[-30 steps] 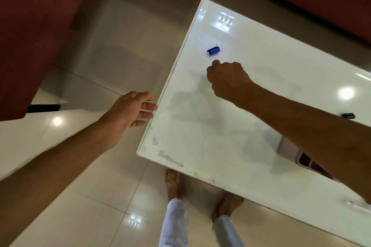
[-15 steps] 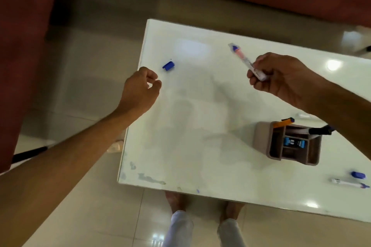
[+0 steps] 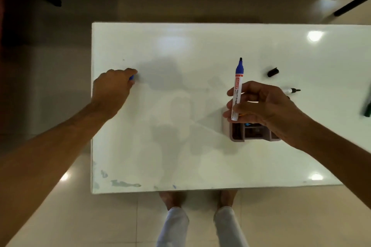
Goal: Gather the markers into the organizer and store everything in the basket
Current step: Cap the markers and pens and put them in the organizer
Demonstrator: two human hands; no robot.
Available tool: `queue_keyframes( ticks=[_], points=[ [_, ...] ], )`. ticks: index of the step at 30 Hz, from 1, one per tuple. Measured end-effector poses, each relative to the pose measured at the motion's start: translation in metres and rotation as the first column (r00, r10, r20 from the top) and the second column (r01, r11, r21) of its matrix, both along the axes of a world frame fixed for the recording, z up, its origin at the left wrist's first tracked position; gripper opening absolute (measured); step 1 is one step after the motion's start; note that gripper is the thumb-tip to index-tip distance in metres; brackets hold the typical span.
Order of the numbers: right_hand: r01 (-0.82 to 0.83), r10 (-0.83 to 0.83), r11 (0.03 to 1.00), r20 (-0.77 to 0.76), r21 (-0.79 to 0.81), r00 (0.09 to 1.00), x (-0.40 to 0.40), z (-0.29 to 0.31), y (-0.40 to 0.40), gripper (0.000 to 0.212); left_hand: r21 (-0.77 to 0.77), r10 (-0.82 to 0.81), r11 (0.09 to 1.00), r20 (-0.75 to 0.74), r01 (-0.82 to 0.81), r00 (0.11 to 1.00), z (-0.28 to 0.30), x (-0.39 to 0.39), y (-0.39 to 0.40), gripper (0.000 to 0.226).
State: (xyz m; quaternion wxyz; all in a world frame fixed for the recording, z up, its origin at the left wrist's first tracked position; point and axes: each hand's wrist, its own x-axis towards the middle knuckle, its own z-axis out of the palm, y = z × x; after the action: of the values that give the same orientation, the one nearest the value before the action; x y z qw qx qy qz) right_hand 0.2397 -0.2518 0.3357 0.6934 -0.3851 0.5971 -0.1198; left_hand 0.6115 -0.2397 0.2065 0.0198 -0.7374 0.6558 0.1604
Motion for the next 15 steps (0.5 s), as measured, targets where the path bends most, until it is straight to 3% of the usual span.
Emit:
queue_keyframes(
  ticks=[4,7,8,11,13,15],
  points=[
    [0.024,-0.025,0.999,-0.027,-0.041,0.999,-0.003,0.012,0.012,0.019,0.034,-0.018,0.999,-0.075,0.020,0.997,0.005,-0.018,0.014,0.018],
    [0.040,-0.041,0.999,-0.063,-0.010,0.997,0.003,0.020,0.017,0.028,0.047,0.163,0.987,-0.340,-0.157,0.926,0.017,-0.046,0.034,0.018],
    [0.034,-0.033,0.999,-0.068,0.013,0.997,0.004,0.023,0.018,0.029,0.090,0.250,0.967,-0.473,-0.237,0.845,0.026,-0.061,0.042,0.018],
    [-0.033,0.030,0.999,-0.136,-0.015,0.990,0.003,0.034,0.025,0.039,0.299,0.462,0.872,-0.761,-0.387,0.455,0.070,-0.115,0.063,0.012],
    [-0.098,0.071,0.988,-0.212,-0.116,0.975,-0.001,0.044,0.032,0.043,0.508,0.597,0.787,-0.769,-0.351,0.227,0.106,-0.146,0.073,0.009],
    [-0.154,0.093,0.966,-0.277,-0.208,0.956,-0.007,0.056,0.039,0.039,0.658,0.680,0.727,-0.730,-0.194,0.072,0.136,-0.166,0.080,0.012]
  ],
)
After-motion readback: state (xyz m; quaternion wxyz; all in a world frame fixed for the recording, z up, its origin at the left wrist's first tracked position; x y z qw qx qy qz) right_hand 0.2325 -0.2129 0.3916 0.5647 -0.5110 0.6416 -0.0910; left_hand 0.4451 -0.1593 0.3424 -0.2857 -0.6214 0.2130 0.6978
